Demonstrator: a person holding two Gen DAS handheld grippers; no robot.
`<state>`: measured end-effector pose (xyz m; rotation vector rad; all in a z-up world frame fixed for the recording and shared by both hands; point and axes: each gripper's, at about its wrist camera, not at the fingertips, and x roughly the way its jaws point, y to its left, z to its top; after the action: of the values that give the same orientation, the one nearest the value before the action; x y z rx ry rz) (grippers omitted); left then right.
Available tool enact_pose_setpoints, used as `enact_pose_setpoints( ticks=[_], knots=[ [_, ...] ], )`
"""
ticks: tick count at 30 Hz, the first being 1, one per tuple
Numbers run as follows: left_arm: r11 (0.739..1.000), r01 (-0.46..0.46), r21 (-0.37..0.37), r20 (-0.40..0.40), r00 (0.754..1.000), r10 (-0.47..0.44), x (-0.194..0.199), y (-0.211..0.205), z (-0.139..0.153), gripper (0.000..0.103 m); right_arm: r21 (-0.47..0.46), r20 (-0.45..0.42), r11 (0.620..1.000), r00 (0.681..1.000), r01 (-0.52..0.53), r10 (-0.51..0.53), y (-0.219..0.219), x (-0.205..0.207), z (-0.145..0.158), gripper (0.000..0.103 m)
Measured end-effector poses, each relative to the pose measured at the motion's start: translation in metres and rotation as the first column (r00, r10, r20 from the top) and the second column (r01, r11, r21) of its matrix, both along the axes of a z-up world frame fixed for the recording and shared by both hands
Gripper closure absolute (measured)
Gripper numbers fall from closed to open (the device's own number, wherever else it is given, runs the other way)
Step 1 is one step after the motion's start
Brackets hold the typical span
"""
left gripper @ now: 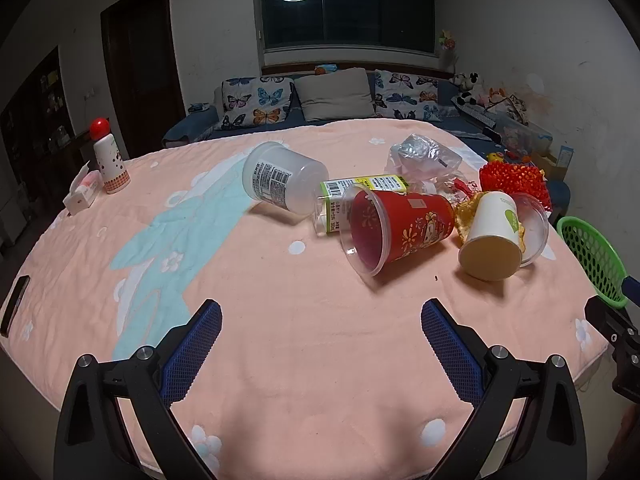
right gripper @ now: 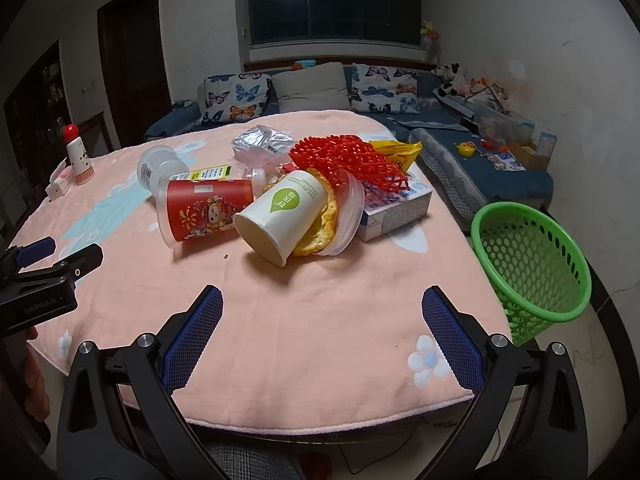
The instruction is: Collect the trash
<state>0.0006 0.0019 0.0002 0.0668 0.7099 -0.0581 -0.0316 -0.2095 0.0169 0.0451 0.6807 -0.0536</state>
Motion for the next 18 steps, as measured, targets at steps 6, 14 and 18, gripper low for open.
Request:
enact_pose_setpoints(
  ticks=[6, 14, 18],
  knots=[
    [1.000, -0.006, -0.006, -0.008, 1.000, 0.006, 0.0006, 0.0000, 0.0022, 0.006, -0.003, -0.001, 1.000, 1.000, 0.002, -0.002, 0.0005, 0.0003, -0.0007, 0.004],
    [1.000, 0.002, 0.000, -0.006, 1.000, -0.002, -0.0007, -0.0040, 0.0034, 0.006, -0.008, 0.000, 1.000, 1.000, 0.013, -0.013, -0.0015, 0.0005, -0.0009, 0.004],
    [1.000, 0.003, -0.002, -0.010, 1.000, -0.003, 0.0001, -0.0031, 0.0015, 0.006, -0.015, 0.000, 1.000, 1.000, 0.016, -0.016, -0.0017, 0.0000, -0.0003, 0.004]
  ],
)
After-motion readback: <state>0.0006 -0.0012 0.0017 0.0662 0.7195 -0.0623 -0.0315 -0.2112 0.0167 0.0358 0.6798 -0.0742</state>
